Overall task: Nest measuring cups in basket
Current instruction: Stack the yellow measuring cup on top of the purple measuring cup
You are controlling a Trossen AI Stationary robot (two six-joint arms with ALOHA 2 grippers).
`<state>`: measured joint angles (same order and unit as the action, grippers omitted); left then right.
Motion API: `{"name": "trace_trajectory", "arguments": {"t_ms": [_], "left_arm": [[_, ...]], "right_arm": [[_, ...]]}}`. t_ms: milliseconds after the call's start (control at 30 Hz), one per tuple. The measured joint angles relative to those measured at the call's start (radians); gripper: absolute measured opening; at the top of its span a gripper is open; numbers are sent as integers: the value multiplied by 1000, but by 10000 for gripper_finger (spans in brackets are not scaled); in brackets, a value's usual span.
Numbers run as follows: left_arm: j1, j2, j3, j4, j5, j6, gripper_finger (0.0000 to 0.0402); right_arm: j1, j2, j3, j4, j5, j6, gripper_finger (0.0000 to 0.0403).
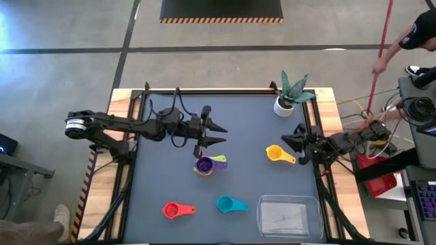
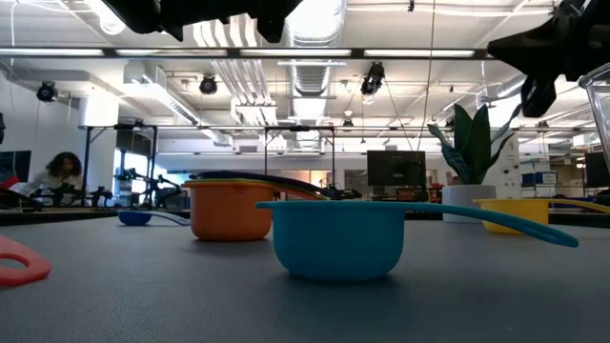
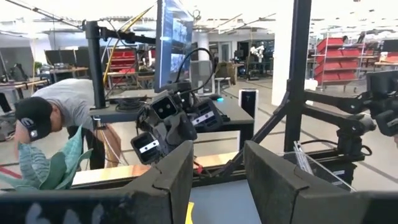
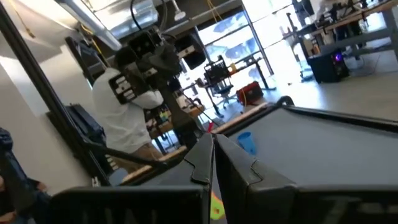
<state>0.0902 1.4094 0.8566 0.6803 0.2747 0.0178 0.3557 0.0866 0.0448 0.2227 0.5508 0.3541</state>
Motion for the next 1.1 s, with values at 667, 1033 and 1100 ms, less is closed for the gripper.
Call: {"name": "trace_trajectory", "arguments": {"t_ms": [667,1033,1100], "left_arm": [[21,-162,-49,-176,-51,31,125],[78,-220,-113,-156,-56,2,125],[78,-219,-114,-156,-55,-1,125]], "right_arm": [[0,518,456,-779,82,287,9],[0,789,617,-1041,-61,493,86],[-1,816,623,-1065,-55,516,112]]}}
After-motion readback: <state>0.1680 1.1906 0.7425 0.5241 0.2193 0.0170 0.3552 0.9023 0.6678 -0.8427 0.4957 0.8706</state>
